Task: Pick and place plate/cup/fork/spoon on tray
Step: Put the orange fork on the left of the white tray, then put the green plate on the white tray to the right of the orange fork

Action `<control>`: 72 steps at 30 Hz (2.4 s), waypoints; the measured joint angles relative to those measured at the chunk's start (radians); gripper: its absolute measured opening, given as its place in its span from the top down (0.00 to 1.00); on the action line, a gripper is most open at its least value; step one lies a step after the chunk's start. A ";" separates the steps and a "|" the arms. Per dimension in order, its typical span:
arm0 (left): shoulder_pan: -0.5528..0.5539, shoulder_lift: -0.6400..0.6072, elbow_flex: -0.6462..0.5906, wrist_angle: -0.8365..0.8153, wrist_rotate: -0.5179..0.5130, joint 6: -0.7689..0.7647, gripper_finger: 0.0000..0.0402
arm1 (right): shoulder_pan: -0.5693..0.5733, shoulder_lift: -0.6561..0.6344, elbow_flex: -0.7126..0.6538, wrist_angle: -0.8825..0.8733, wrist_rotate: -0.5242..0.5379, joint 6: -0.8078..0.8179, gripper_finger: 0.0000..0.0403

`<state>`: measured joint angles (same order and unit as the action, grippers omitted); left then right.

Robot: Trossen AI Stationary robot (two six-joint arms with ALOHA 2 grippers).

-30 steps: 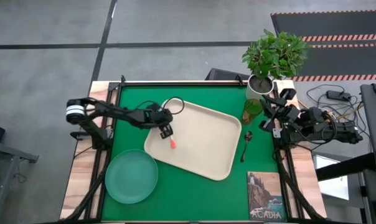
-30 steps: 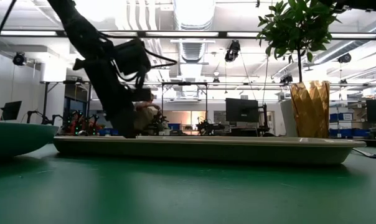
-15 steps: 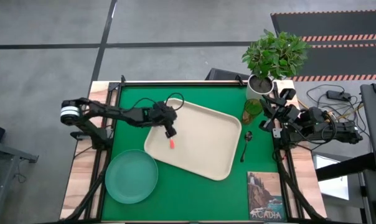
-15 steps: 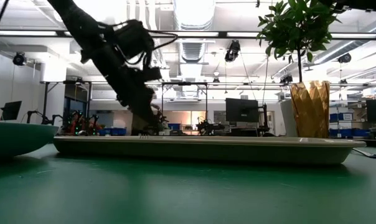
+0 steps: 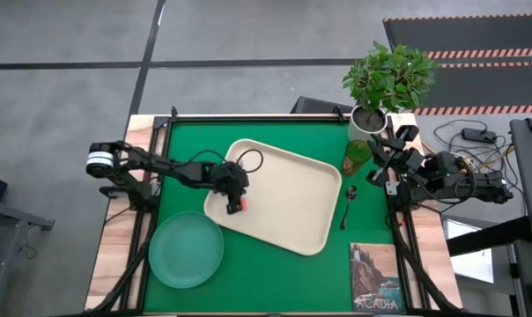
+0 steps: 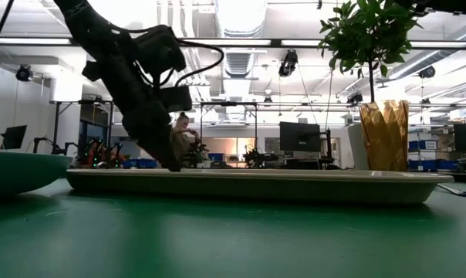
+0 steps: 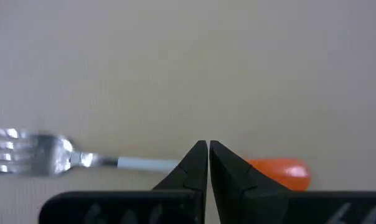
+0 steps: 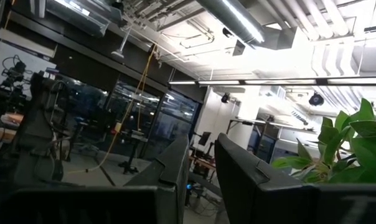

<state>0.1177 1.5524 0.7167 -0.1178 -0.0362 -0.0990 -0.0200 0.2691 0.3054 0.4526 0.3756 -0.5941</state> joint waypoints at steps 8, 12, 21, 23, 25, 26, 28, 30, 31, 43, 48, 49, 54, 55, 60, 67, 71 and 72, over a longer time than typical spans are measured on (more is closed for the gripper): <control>0.000 -0.015 -0.003 -0.128 -0.005 -0.053 1.00 | 0.000 0.000 0.000 0.000 0.003 0.001 0.83; 0.000 -0.046 0.010 -0.233 -0.005 -0.052 1.00 | 0.000 0.000 0.000 0.000 0.003 0.000 0.83; 0.000 -0.128 0.016 -0.273 -0.004 -0.053 1.00 | 0.000 0.000 0.000 0.000 0.005 0.000 0.83; 0.000 -0.130 0.014 -0.266 0.001 -0.053 1.00 | 0.000 0.000 0.000 0.000 0.011 -0.001 0.83; 0.000 -0.119 0.011 -0.267 0.002 -0.053 1.00 | 0.000 0.000 0.000 0.000 0.018 -0.001 0.83; 0.000 -0.111 0.009 -0.267 0.002 -0.053 1.00 | 0.000 0.000 0.000 0.000 0.018 -0.002 0.83; 0.000 -0.092 0.007 -0.268 0.003 -0.053 1.00 | 0.000 0.000 0.000 0.000 0.019 -0.003 0.83; 0.000 -0.079 0.007 -0.267 0.004 -0.054 1.00 | 0.000 0.000 0.000 0.000 0.018 -0.008 0.83; 0.000 -0.075 0.007 -0.264 0.004 -0.054 1.00 | 0.000 0.000 0.000 0.000 0.019 -0.008 0.83; -0.001 -0.066 -0.009 -0.291 0.003 -0.126 1.00 | 0.000 0.000 0.000 0.000 0.018 -0.001 0.83; 0.000 -0.071 0.001 -0.324 -0.003 -0.132 1.00 | 0.000 0.000 0.000 0.000 0.018 -0.001 0.83; 0.000 -0.074 0.004 -0.333 -0.003 -0.132 1.00 | 0.000 0.000 0.000 0.000 0.018 -0.001 0.83; 0.000 -0.091 0.029 -0.427 -0.004 -0.152 1.00 | 0.000 0.000 0.000 0.000 0.018 -0.003 0.83; 0.000 -0.096 0.030 -0.425 -0.004 -0.156 1.00 | 0.000 0.000 0.000 0.000 0.018 -0.005 0.83; 0.000 -0.128 0.038 -0.426 -0.004 -0.159 1.00 | 0.000 0.000 0.000 0.001 0.018 -0.003 0.83; -0.002 -0.187 0.128 -0.580 0.068 -0.233 1.00 | 0.000 0.000 0.000 0.002 0.018 -0.017 0.83; -0.042 -0.225 0.179 -0.720 0.191 -0.300 1.00 | 0.000 0.000 0.000 0.011 0.018 -0.032 0.83; -0.063 -0.233 0.183 -0.772 0.214 -0.336 1.00 | 0.000 0.000 0.000 0.015 0.018 -0.037 0.83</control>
<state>0.0552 1.3193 0.8994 -0.8898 0.1783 -0.4346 -0.0200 0.2695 0.3050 0.4679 0.3939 -0.6307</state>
